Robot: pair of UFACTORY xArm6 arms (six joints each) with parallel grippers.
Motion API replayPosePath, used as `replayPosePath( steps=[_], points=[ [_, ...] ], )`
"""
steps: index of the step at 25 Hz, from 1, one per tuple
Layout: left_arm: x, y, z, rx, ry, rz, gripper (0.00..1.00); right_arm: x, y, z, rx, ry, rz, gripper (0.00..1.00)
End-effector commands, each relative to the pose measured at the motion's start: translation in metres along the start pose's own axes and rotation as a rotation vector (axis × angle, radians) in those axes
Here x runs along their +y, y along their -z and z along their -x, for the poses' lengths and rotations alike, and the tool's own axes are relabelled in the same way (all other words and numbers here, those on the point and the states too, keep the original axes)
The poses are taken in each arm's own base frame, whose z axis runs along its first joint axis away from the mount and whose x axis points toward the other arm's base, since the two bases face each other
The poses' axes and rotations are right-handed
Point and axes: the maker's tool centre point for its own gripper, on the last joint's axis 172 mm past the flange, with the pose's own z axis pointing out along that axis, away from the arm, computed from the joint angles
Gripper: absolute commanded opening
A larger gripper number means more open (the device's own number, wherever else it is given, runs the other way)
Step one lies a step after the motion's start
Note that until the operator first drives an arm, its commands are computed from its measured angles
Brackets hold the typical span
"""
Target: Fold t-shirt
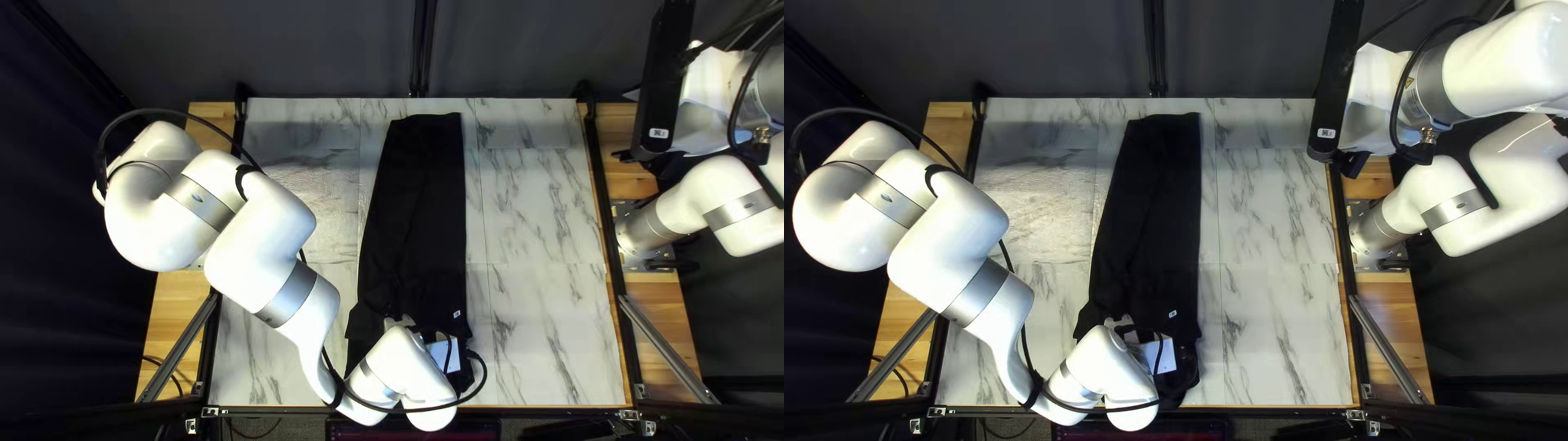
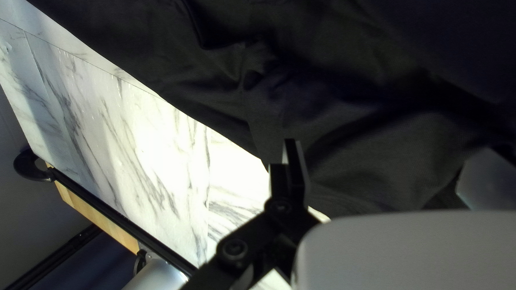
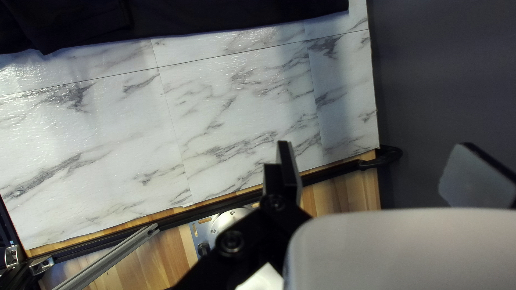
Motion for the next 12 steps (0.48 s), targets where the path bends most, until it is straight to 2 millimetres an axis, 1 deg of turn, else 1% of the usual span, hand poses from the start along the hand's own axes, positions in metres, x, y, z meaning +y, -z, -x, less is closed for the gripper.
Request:
replayPosePath(
  steps=[1,6,12],
  points=[
    [0.003,0.008,0.000,0.007,-0.004,-0.007,0.00,0.000,0.000,0.000,0.000,0.000,0.000,1.00],
    [0.007,0.016,-0.001,0.014,-0.007,-0.010,0.00,0.000,0.000,0.000,0.000,0.000,0.000,1.00],
    [0.018,0.029,-0.009,0.032,-0.016,-0.006,0.00,0.000,0.000,0.000,0.000,0.000,0.000,1.00]
  ],
)
